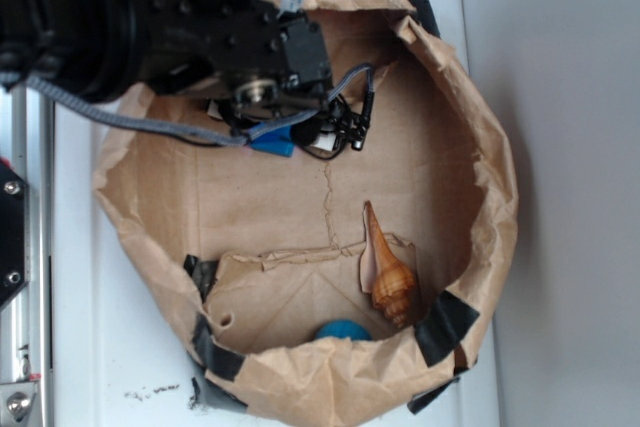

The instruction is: Grab the blue block.

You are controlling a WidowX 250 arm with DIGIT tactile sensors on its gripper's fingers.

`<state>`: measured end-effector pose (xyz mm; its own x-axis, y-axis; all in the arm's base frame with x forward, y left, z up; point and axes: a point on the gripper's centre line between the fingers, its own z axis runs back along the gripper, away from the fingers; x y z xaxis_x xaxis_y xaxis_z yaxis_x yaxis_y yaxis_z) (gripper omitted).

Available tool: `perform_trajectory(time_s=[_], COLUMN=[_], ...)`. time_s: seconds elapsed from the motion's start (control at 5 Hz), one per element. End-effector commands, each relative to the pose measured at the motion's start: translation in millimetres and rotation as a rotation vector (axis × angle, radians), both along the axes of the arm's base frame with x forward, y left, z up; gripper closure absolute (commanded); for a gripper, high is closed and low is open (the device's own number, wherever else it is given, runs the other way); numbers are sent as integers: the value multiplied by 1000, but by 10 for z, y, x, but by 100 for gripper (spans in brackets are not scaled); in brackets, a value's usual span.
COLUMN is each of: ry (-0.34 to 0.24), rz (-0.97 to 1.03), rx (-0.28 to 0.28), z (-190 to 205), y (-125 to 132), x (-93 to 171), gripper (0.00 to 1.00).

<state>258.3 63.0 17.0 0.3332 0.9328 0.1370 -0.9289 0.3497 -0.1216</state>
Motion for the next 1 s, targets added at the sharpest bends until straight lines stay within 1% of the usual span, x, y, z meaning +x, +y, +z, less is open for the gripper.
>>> perform_trajectory(time_s=[0.0, 0.2, 0.4, 0.6, 0.8], ry=[-81, -88, -94, -120, -156], rz=[-11, -233, -484, -609, -648], rx=[-1, -36, -8, 77, 93], z=[264, 621, 872, 962, 1029], y=[-39, -66, -131, -153, -132], x=[-25, -38, -71, -118, -156], gripper=[100, 100, 100, 100, 100])
